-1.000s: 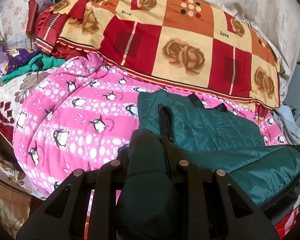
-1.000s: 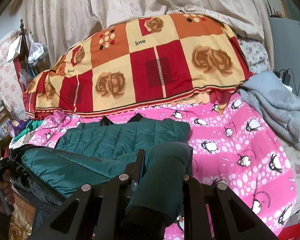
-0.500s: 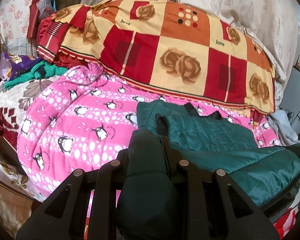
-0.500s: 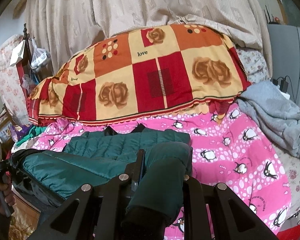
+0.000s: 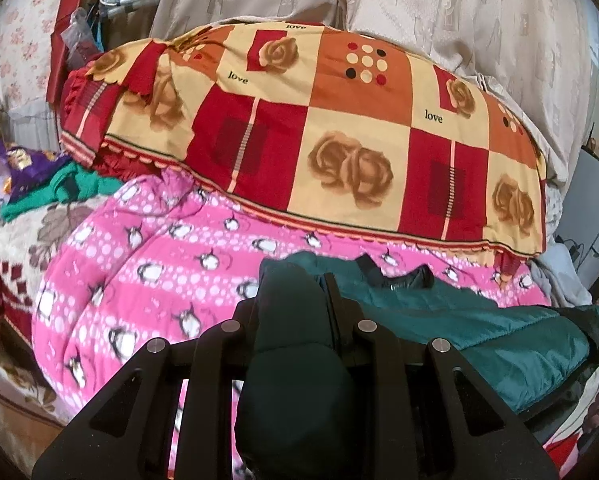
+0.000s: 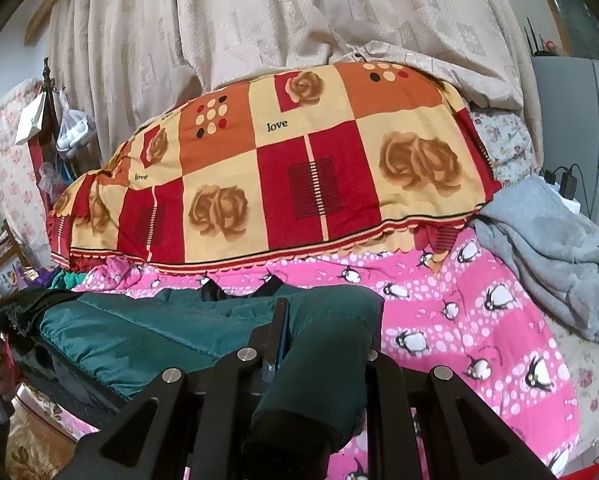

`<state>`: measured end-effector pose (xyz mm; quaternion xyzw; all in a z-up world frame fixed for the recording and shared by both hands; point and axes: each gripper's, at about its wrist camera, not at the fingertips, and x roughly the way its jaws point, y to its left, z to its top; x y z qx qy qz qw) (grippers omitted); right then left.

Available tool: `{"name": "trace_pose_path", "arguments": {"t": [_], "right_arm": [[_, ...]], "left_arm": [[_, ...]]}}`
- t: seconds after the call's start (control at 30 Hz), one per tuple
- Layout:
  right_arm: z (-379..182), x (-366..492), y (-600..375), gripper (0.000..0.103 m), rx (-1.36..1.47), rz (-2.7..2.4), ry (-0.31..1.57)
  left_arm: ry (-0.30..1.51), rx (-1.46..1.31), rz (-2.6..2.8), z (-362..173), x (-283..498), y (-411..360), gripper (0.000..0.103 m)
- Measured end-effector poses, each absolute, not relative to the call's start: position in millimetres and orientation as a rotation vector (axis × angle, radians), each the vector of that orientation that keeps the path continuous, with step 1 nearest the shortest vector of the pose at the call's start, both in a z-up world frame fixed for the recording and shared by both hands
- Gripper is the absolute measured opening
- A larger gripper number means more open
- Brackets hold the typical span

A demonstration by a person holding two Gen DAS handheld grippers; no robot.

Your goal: Fold large clothes

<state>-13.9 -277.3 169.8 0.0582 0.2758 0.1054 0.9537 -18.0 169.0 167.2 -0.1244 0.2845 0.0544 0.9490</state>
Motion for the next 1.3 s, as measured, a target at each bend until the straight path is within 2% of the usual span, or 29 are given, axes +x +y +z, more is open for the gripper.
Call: {"name": "trace_pose_path", "arguments": {"t": [0.23,0.47,0.73,1.0,1.3], "right_arm": [[152,40,-273,0.015,0.115,0.199,0.593],[111,102,-262,0.015,0.1,0.174,0.642],[65,154,-253,0.015,0.097,0.128,0.695],[20,188,-247,0.015,0.067,0.141,0.769],[-11,216,-235,0.015,0.029,0.187,0.848]], "left_arm": [[0.624,-0.232,0.143,152,57,173,0.022],[0.721,-0.288,0.201,94,129,187,0.022],[0.734,-0.23,0.232,56,173,184,0.022],[0.796,-0.222,0.263,8,201,185,0.028],[0.835,-0.218,0.283,-17,216,183,0.031]]}}
